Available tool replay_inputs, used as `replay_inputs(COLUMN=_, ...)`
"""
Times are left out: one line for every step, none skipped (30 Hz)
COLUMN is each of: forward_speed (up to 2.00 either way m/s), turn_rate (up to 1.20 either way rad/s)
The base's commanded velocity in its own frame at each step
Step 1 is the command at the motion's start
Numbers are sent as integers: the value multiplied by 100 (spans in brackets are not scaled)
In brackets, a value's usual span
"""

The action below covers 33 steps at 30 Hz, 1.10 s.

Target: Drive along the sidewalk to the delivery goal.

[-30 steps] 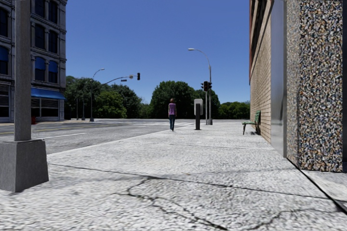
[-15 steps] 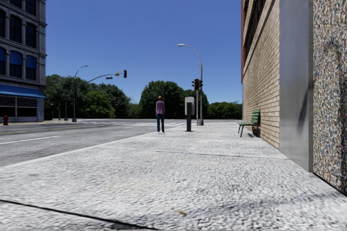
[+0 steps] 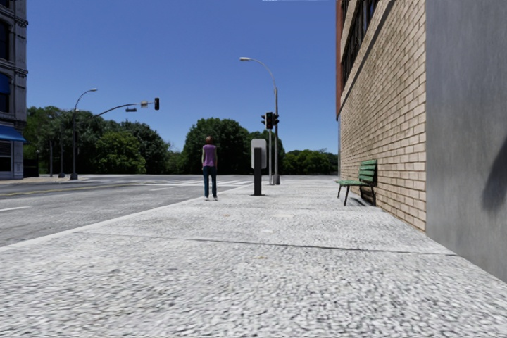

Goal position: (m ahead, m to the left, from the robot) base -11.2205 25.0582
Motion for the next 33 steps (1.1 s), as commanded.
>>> replay_inputs(forward_speed=200, turn_rate=-34)
replay_inputs(forward_speed=200, turn_rate=-34)
replay_inputs(forward_speed=200, turn_rate=-34)
replay_inputs(forward_speed=200, turn_rate=-34)
replay_inputs(forward_speed=200, turn_rate=-34)
replay_inputs(forward_speed=200, turn_rate=-34)
replay_inputs(forward_speed=200, turn_rate=-34)
replay_inputs(forward_speed=200, turn_rate=-34)
replay_inputs(forward_speed=200, turn_rate=-34)
replay_inputs(forward_speed=200, turn_rate=-34)
replay_inputs(forward_speed=200, turn_rate=-34)
replay_inputs(forward_speed=200, turn_rate=-34)
replay_inputs(forward_speed=200, turn_rate=-34)
replay_inputs(forward_speed=200, turn_rate=-34)
replay_inputs(forward_speed=200, turn_rate=-34)
replay_inputs(forward_speed=200, turn_rate=-34)
replay_inputs(forward_speed=200, turn_rate=-34)
replay_inputs(forward_speed=200, turn_rate=-34)
replay_inputs(forward_speed=200, turn_rate=-34)
replay_inputs(forward_speed=200, turn_rate=-34)
replay_inputs(forward_speed=200, turn_rate=-34)
replay_inputs(forward_speed=200, turn_rate=-34)
replay_inputs(forward_speed=200, turn_rate=-34)
replay_inputs(forward_speed=200, turn_rate=-34)
replay_inputs(forward_speed=200, turn_rate=-26)
replay_inputs(forward_speed=200, turn_rate=0)
replay_inputs(forward_speed=200, turn_rate=0)
replay_inputs(forward_speed=200, turn_rate=0)
replay_inputs(forward_speed=200, turn_rate=0)
replay_inputs(forward_speed=200, turn_rate=0)
replay_inputs(forward_speed=200, turn_rate=0)
replay_inputs(forward_speed=200, turn_rate=0)
replay_inputs(forward_speed=200, turn_rate=0)
